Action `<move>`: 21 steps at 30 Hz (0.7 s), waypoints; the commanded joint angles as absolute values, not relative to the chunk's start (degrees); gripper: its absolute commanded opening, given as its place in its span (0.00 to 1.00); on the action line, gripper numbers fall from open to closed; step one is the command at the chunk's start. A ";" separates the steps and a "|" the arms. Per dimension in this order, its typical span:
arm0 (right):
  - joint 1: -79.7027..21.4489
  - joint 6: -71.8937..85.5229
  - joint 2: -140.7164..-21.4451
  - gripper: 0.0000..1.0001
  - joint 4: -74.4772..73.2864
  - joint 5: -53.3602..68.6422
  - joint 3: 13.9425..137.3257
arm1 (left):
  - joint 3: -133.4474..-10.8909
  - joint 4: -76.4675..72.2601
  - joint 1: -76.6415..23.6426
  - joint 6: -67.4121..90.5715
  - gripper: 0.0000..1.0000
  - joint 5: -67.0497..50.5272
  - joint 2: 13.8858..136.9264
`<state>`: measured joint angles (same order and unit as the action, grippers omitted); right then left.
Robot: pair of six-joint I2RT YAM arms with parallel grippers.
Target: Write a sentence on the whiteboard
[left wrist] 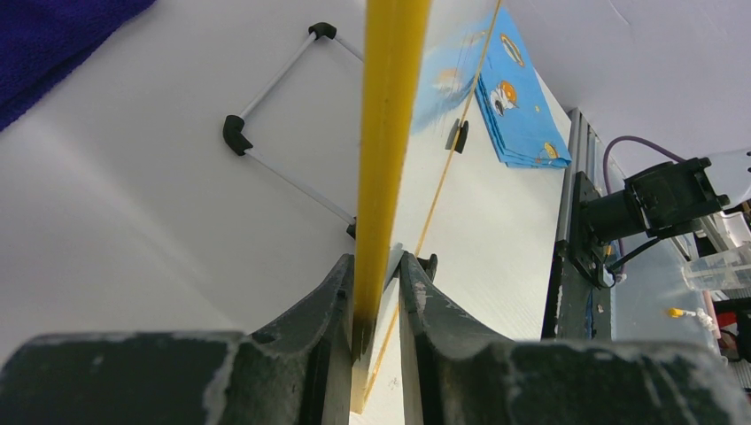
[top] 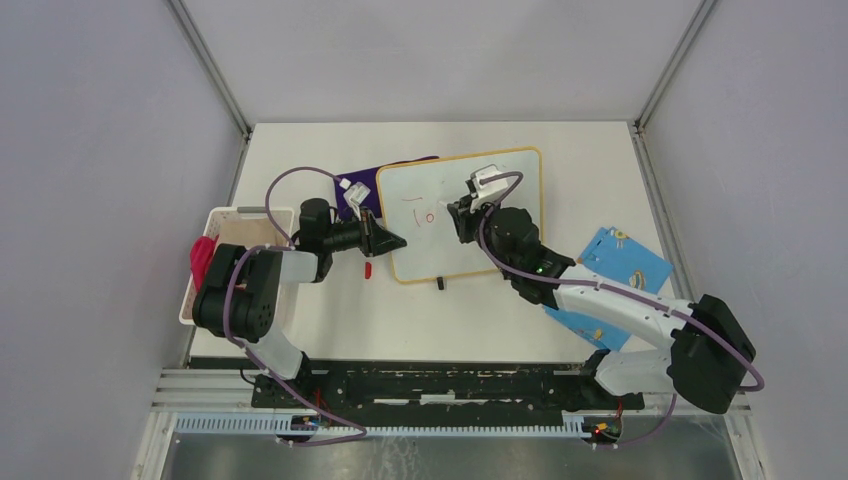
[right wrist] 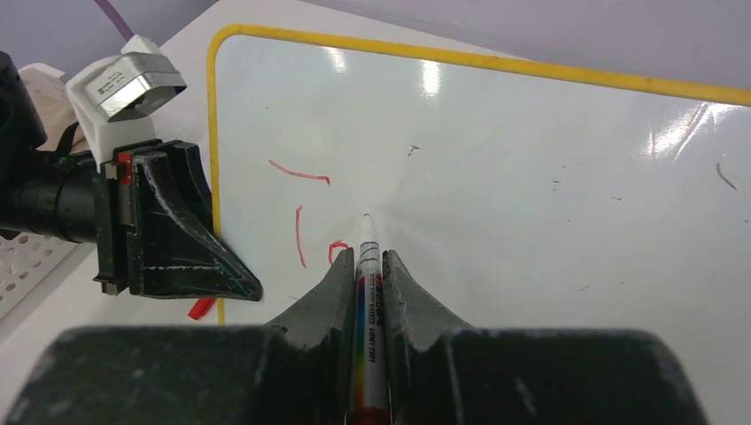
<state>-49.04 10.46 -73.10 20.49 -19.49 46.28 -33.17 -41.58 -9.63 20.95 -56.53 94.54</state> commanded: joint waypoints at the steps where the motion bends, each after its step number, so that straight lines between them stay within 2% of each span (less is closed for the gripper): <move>1: -48.27 10.41 -73.50 0.00 21.97 -19.38 48.31 | -33.68 -37.08 -9.76 16.37 0.02 -49.29 94.61; 21: -47.97 11.23 -76.17 0.00 20.26 -20.59 47.96 | -33.85 -36.79 -9.76 16.26 0.02 -49.21 94.75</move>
<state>-48.25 10.72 -76.58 19.14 -19.33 47.57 -33.39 -40.80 -9.67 20.51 -56.38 94.43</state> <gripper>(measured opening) 0.177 0.280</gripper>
